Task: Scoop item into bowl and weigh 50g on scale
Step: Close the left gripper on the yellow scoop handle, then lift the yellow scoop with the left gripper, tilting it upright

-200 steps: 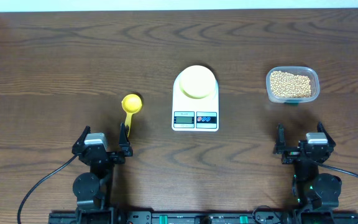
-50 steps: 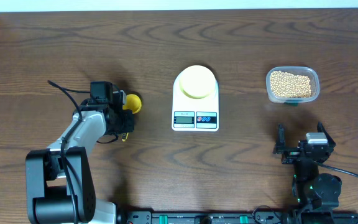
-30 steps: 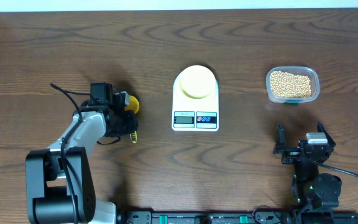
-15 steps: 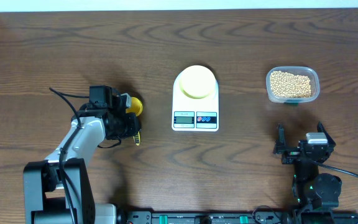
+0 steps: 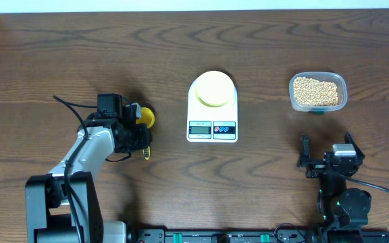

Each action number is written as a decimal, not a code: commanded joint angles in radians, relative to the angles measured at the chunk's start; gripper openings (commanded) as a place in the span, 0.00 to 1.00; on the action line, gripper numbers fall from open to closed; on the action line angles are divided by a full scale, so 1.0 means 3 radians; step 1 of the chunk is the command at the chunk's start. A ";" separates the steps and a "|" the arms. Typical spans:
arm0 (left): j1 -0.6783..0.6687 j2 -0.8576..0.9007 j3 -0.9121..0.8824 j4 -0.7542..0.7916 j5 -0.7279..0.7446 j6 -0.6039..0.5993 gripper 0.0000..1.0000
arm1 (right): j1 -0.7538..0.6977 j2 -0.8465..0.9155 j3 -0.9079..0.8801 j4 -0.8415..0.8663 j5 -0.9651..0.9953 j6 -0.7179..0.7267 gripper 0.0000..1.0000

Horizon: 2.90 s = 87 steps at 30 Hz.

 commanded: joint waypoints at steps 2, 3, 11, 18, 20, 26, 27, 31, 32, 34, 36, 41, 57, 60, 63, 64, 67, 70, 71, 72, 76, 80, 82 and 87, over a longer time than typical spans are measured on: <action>-0.0005 -0.0036 -0.0062 -0.0031 -0.0179 -0.0017 0.25 | 0.0003 -0.0011 -0.0010 -0.0008 -0.0003 -0.0029 0.99; -0.0005 -0.0036 -0.0062 -0.0032 -0.0195 -0.0017 0.26 | 0.0003 -0.0011 -0.0009 -0.0008 -0.0003 -0.0029 0.99; -0.0005 -0.0036 -0.0062 -0.0098 -0.0192 -0.0017 0.26 | 0.0003 -0.0011 -0.0009 -0.0008 -0.0003 -0.0029 0.99; -0.0005 -0.0036 -0.0062 -0.0243 -0.0158 -0.0017 0.33 | 0.0003 -0.0011 -0.0009 -0.0008 -0.0003 -0.0029 0.99; -0.0005 -0.0036 -0.0062 -0.0249 -0.0043 -0.0017 0.33 | 0.0003 -0.0011 -0.0009 -0.0008 -0.0003 -0.0029 0.99; -0.0005 -0.0036 -0.0062 -0.0245 0.0352 -0.0018 0.32 | 0.0003 -0.0011 -0.0009 -0.0008 -0.0003 -0.0029 0.99; -0.0005 -0.0036 -0.0062 -0.0244 0.0367 -0.0018 0.29 | 0.0003 -0.0011 -0.0009 -0.0008 -0.0003 -0.0029 0.99; -0.0005 -0.0036 -0.0062 -0.0252 0.0374 -0.0018 0.23 | 0.0003 -0.0011 -0.0009 -0.0008 -0.0003 -0.0029 0.99; -0.0005 -0.0036 -0.0062 -0.0254 0.0384 -0.0017 0.22 | 0.0003 -0.0011 -0.0009 -0.0008 -0.0003 -0.0029 0.99; -0.0005 -0.0036 -0.0062 -0.0254 0.0456 -0.0018 0.21 | 0.0003 -0.0011 -0.0009 -0.0008 -0.0003 -0.0029 0.99; -0.0005 -0.0036 -0.0062 -0.0254 0.0547 -0.0017 0.20 | 0.0003 -0.0011 -0.0009 -0.0008 -0.0003 -0.0029 0.99; -0.0005 -0.0036 -0.0062 -0.0254 0.0668 -0.0018 0.19 | 0.0003 -0.0011 -0.0009 -0.0008 -0.0003 -0.0029 0.99; -0.0005 -0.0036 -0.0062 -0.0252 0.0796 -0.0019 0.19 | 0.0003 -0.0011 -0.0009 -0.0008 -0.0003 -0.0029 0.99; -0.0005 -0.0036 -0.0062 -0.0252 0.0899 -0.0018 0.30 | 0.0003 -0.0011 -0.0009 -0.0008 -0.0003 -0.0029 0.99; -0.0005 -0.0036 -0.0062 -0.0253 0.0898 -0.0018 0.39 | 0.0003 -0.0011 -0.0010 -0.0008 -0.0003 -0.0029 0.99; -0.0005 -0.0036 -0.0062 -0.0253 0.0898 -0.0018 0.39 | 0.0003 -0.0011 -0.0009 -0.0008 -0.0003 -0.0029 0.99; -0.0005 -0.0036 -0.0062 -0.0253 0.0896 -0.0018 0.38 | 0.0003 -0.0011 -0.0010 -0.0008 -0.0003 -0.0029 0.99; -0.0005 -0.0036 -0.0062 -0.0254 0.0898 -0.0018 0.38 | 0.0003 -0.0011 -0.0009 -0.0008 -0.0003 -0.0029 0.99; -0.0005 -0.0036 -0.0062 -0.0254 0.0898 -0.0018 0.38 | 0.0003 -0.0011 -0.0009 -0.0008 -0.0003 -0.0029 0.99; -0.0005 -0.0036 -0.0062 -0.0254 0.0899 -0.0018 0.38 | 0.0003 -0.0011 -0.0009 -0.0008 -0.0003 -0.0029 0.99; -0.0005 -0.0036 -0.0062 -0.0254 0.1019 -0.0018 0.21 | 0.0003 -0.0011 -0.0009 -0.0008 -0.0003 -0.0029 0.99; -0.0005 -0.0036 -0.0062 -0.0254 0.1034 -0.0018 0.21 | 0.0003 -0.0011 -0.0009 -0.0008 -0.0003 -0.0031 0.99; -0.0005 -0.0036 -0.0062 -0.0254 0.1038 -0.0024 0.21 | 0.0003 -0.0011 -0.0010 -0.0008 -0.0003 -0.0029 0.99; -0.0005 -0.0036 -0.0062 -0.0253 0.1047 -0.0169 0.21 | 0.0003 -0.0011 -0.0009 -0.0008 -0.0003 -0.0029 0.99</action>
